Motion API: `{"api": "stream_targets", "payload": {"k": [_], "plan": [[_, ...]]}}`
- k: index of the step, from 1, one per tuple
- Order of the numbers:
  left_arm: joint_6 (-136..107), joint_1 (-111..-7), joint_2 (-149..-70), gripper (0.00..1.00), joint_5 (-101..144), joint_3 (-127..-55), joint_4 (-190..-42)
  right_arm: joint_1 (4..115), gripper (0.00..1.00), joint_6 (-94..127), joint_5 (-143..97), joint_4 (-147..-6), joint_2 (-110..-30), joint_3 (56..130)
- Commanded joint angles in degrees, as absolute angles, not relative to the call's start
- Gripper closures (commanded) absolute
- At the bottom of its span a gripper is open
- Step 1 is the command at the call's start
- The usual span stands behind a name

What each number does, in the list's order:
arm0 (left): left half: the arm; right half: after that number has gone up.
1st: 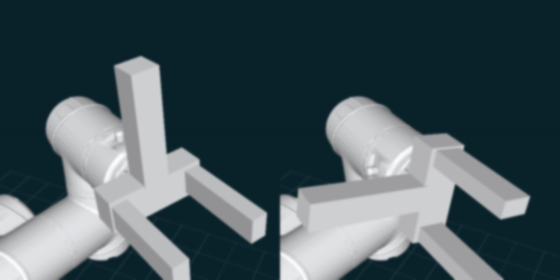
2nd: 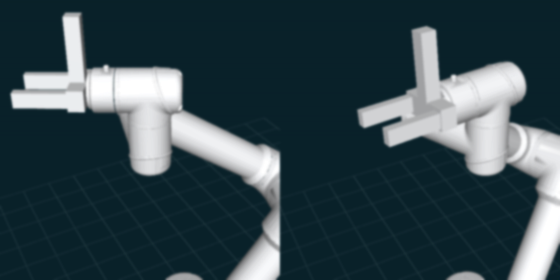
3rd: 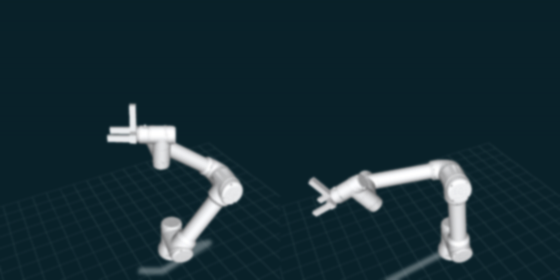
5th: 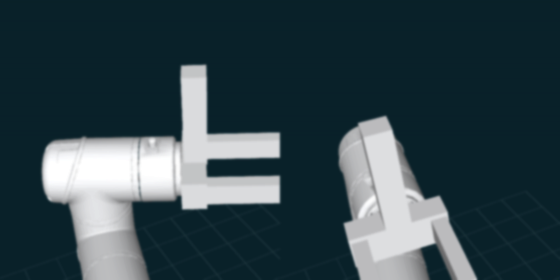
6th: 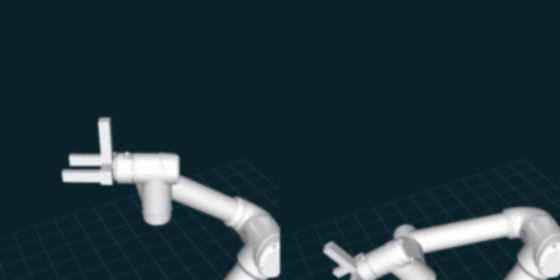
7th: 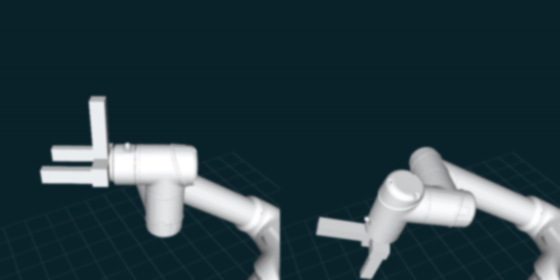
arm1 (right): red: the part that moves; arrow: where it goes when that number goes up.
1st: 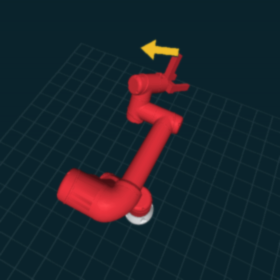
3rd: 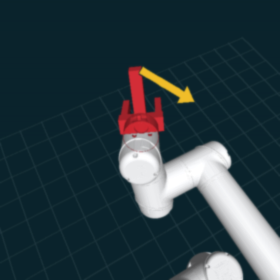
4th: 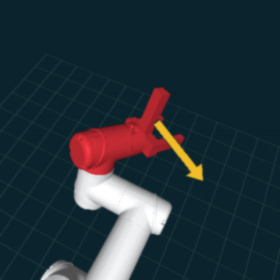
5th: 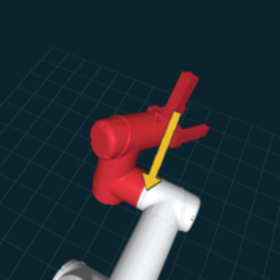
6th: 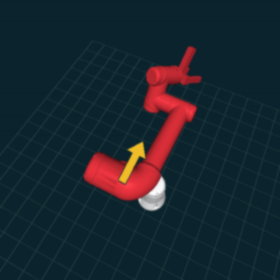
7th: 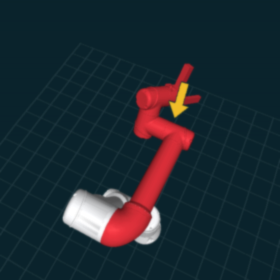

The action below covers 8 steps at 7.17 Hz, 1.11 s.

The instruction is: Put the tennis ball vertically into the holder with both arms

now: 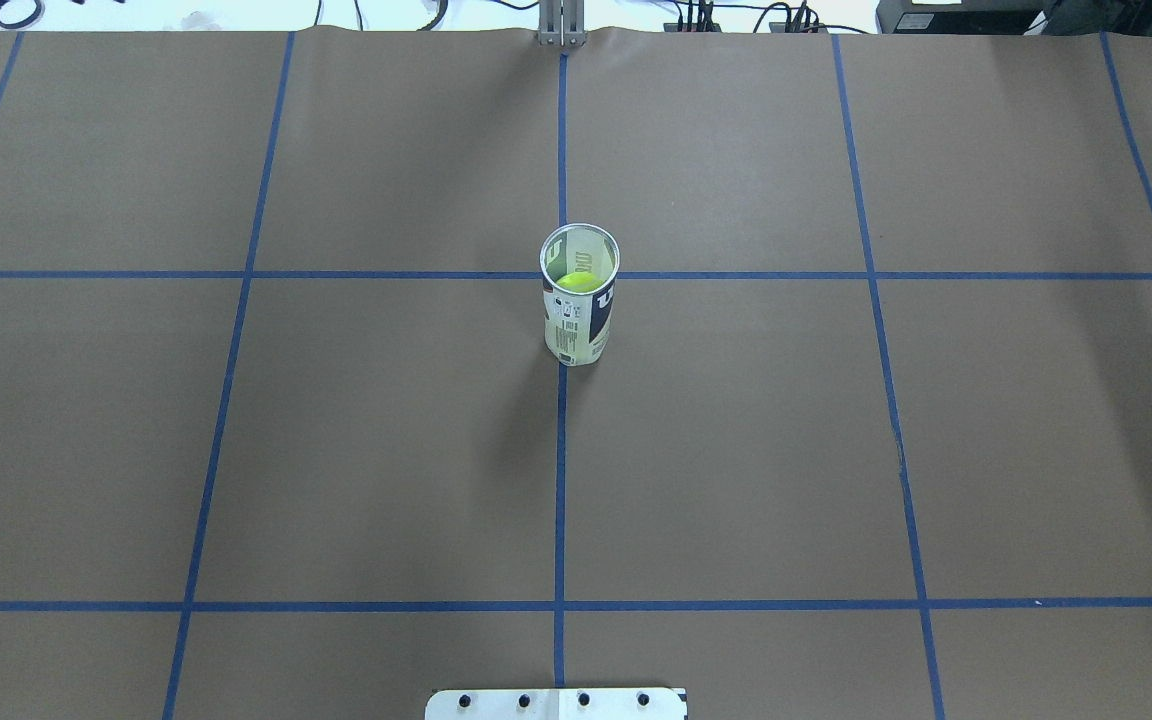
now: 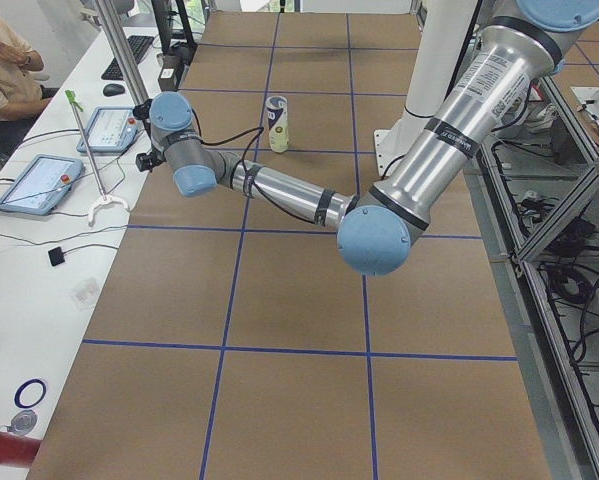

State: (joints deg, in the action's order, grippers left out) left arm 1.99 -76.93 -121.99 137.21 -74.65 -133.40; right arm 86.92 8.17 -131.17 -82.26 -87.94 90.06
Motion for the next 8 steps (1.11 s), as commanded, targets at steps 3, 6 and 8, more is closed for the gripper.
{"api": "stream_targets", "payload": {"k": [3, 6, 8], "plan": [[22.76, -80.77, -112.35, 0.01, 131.34, -74.79, -112.42, 86.84, 0.0, 7.91, -128.86, -82.26, -88.86, 89.65], [26.11, -85.42, -111.63, 0.01, 131.84, -83.46, -82.88, 86.84, 0.01, 7.91, -128.94, -82.71, -89.21, 89.65], [25.75, -86.83, -103.14, 0.0, 132.1, -83.94, -85.83, 86.84, 0.01, 7.74, -128.94, -82.71, -89.64, 89.65]]}}
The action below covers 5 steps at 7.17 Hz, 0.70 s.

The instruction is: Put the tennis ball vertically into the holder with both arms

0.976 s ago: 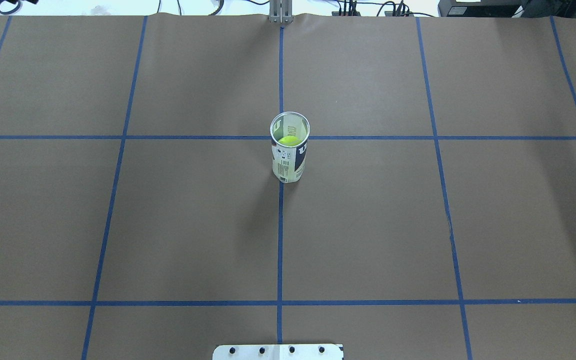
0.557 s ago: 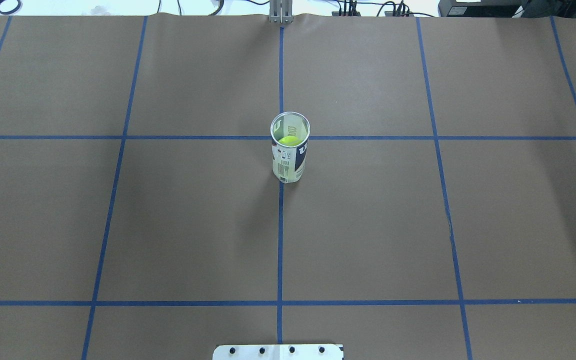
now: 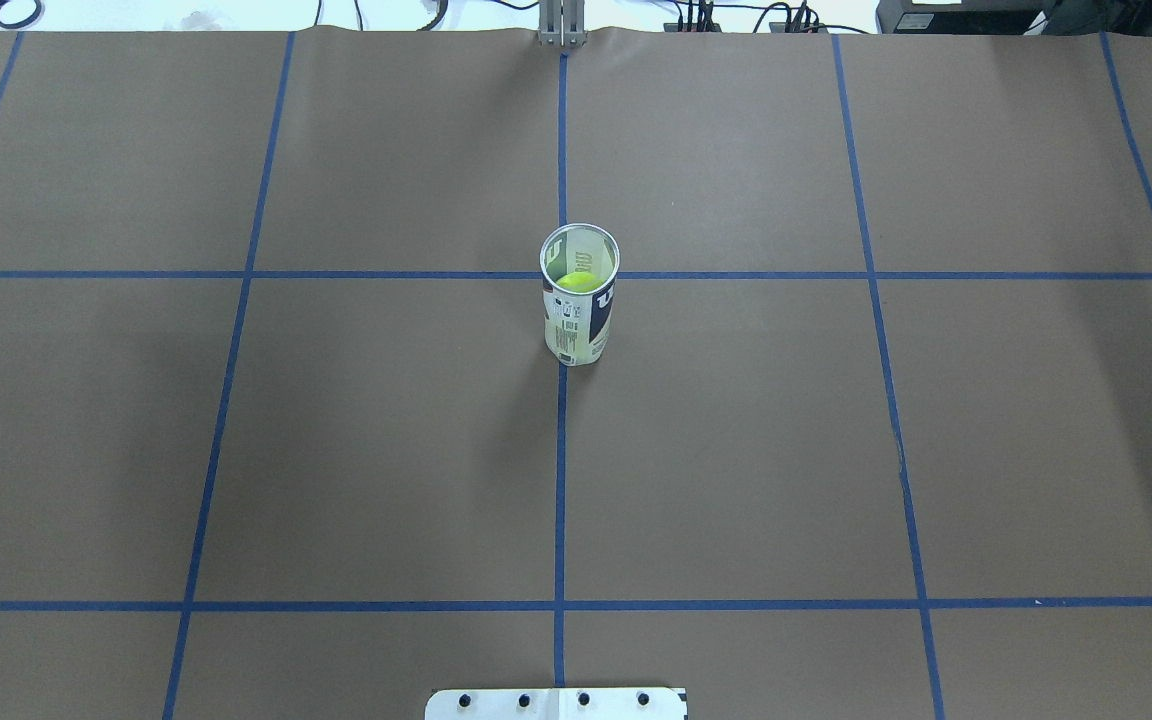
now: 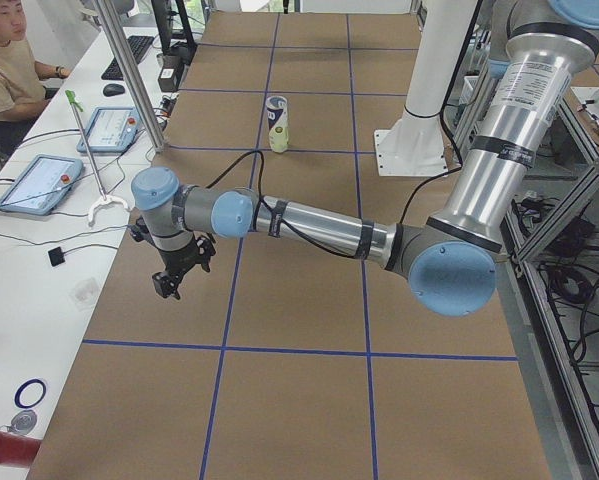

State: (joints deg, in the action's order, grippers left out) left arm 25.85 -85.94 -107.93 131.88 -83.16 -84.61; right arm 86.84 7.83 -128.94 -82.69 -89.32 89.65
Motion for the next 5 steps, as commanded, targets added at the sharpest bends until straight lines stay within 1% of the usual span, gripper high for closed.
{"api": "stream_targets", "payload": {"k": [1, 2, 3, 5], "plan": [[26.36, -87.53, -100.05, 0.0, 132.1, -84.02, -90.65, 86.84, 0.01, 7.56, -129.02, -82.71, -90.17, 89.74], [26.28, -87.45, -93.93, 0.0, 127.14, -82.98, -100.53, 86.84, 0.0, 7.56, -129.02, -82.71, -90.44, 89.74], [24.54, -87.36, -92.65, 0.0, 127.0, -79.84, -105.16, 86.84, 0.01, 7.56, -129.11, -82.71, -90.44, 89.74], [24.35, -88.15, -92.2, 0.0, 129.63, -80.59, -100.13, 86.84, 0.0, 7.56, -129.03, -82.71, -90.53, 89.65]]}}
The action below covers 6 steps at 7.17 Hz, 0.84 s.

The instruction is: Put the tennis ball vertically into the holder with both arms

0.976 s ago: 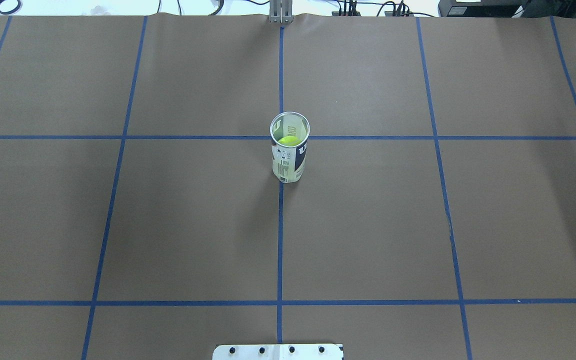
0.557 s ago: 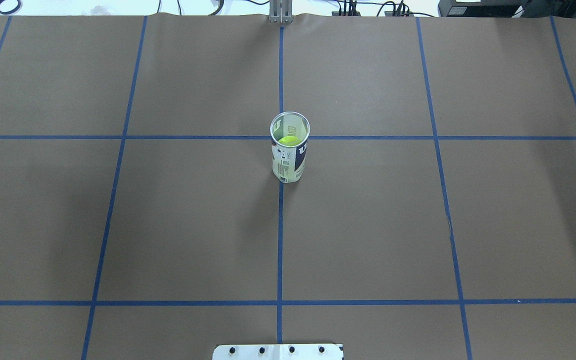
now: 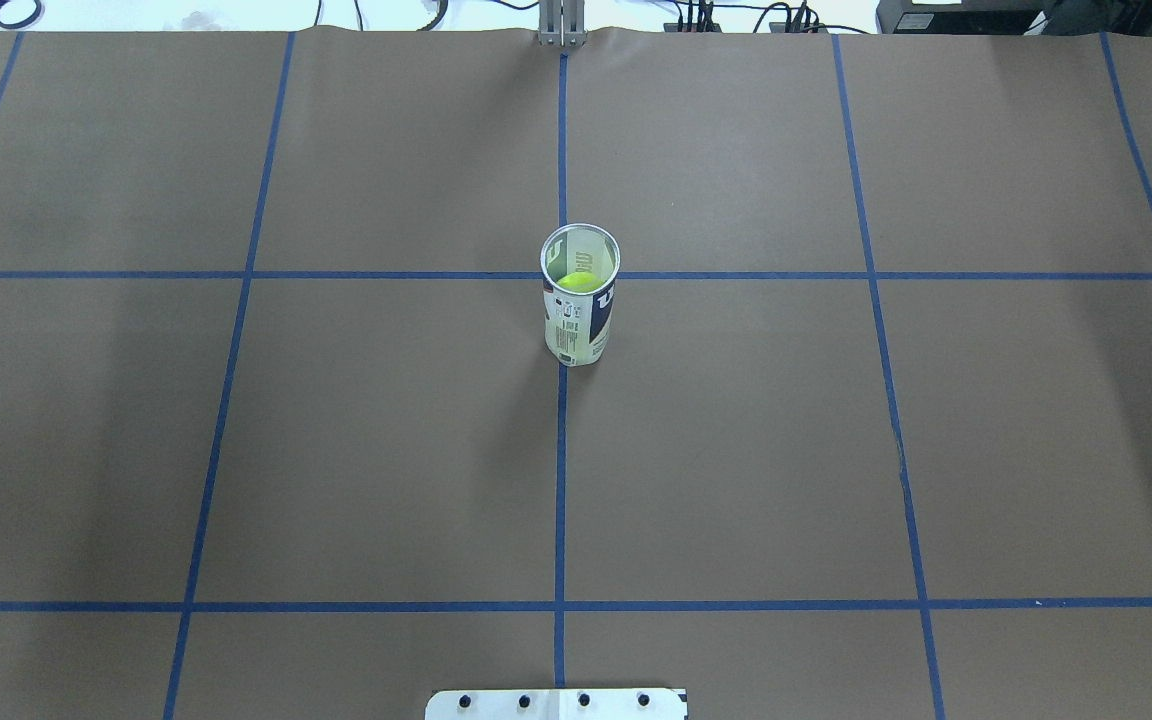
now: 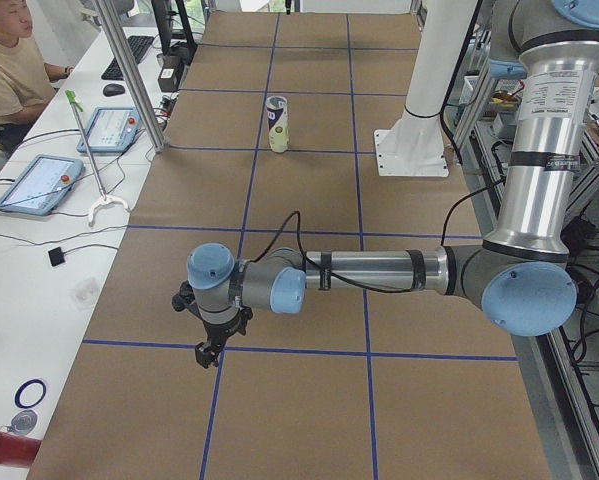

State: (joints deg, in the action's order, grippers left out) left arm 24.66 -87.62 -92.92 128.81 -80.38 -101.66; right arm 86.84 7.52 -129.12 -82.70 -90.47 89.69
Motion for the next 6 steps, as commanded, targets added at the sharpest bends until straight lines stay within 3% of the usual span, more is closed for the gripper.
{"api": "stream_targets", "payload": {"k": [1, 3, 6], "plan": [[24.35, -90.42, -91.85, 0.0, 129.64, -80.6, -99.24, 86.84, 0.0, 7.56, -129.11, -82.71, -90.61, 89.74], [21.12, -92.2, -91.76, 0.0, 129.73, -81.64, -98.0, 86.84, 0.01, 7.56, -128.94, -82.71, -90.7, 90.43], [3.28, -92.11, -91.93, 0.0, 133.57, -88.83, -92.93, 86.92, 0.0, 7.47, -124.73, -82.79, -91.32, 91.83]]}}
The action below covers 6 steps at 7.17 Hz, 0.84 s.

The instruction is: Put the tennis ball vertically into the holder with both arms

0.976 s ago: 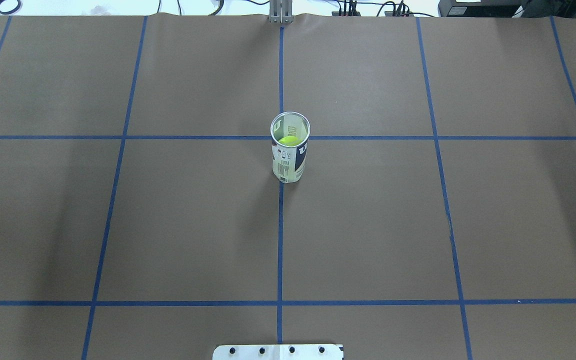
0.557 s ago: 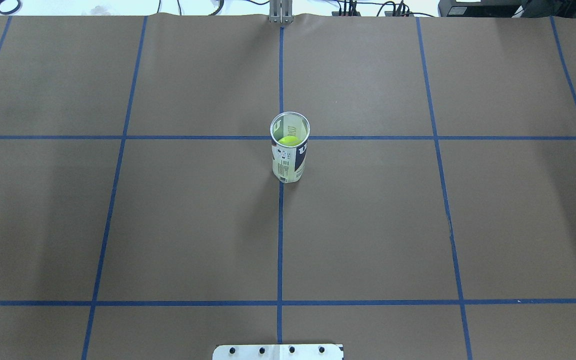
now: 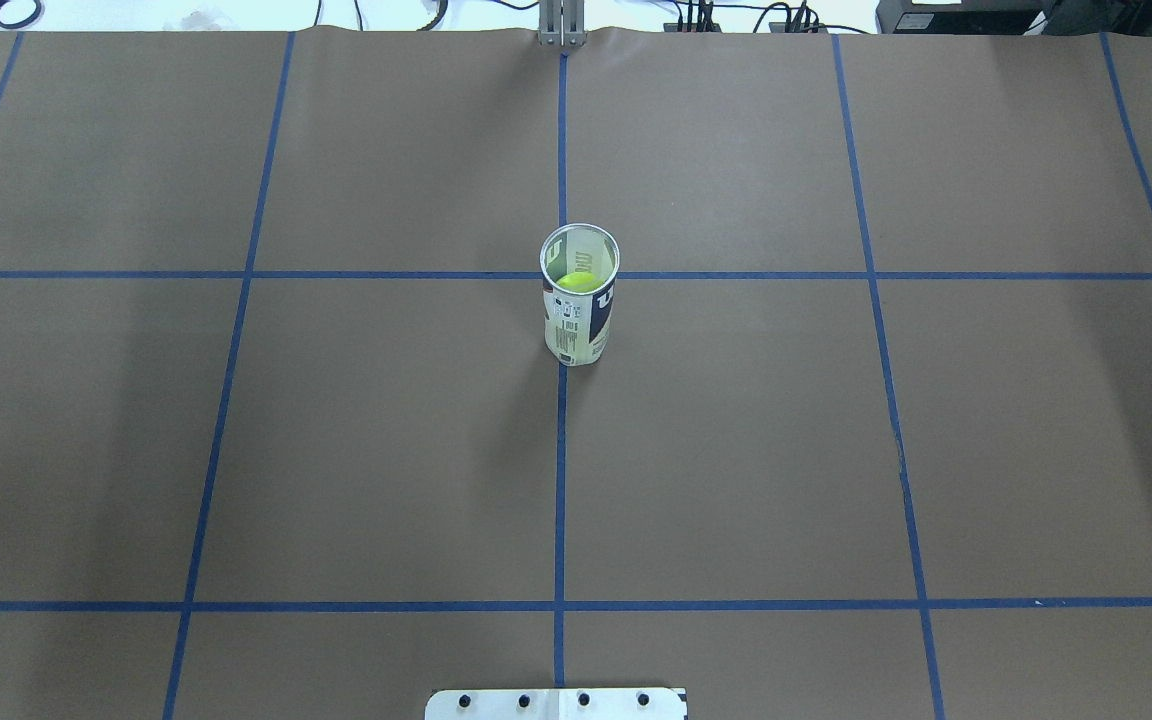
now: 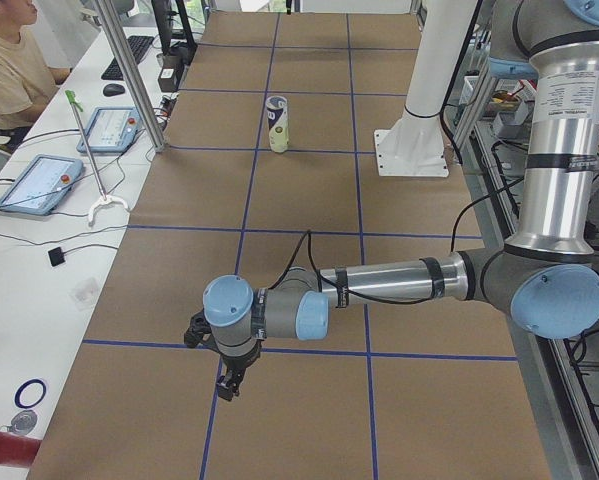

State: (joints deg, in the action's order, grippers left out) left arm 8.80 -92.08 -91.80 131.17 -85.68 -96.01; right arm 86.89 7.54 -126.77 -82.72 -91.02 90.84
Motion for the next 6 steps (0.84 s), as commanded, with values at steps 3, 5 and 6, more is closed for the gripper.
{"api": "stream_targets", "payload": {"k": [3, 5, 6], "plan": [[4.04, -91.93, -89.83, 0.0, 133.51, -91.31, -92.55, 86.75, 0.0, 7.56, -125.07, -82.27, -92.64, 93.25], [4.13, -91.67, -89.82, 0.0, 133.86, -92.63, -92.99, 86.75, 0.01, 7.56, -125.15, -82.26, -92.64, 92.99], [4.04, -91.67, -89.82, 0.0, 133.77, -92.72, -92.99, 86.75, 0.0, 7.73, -125.24, -82.27, -92.64, 92.81]]}}
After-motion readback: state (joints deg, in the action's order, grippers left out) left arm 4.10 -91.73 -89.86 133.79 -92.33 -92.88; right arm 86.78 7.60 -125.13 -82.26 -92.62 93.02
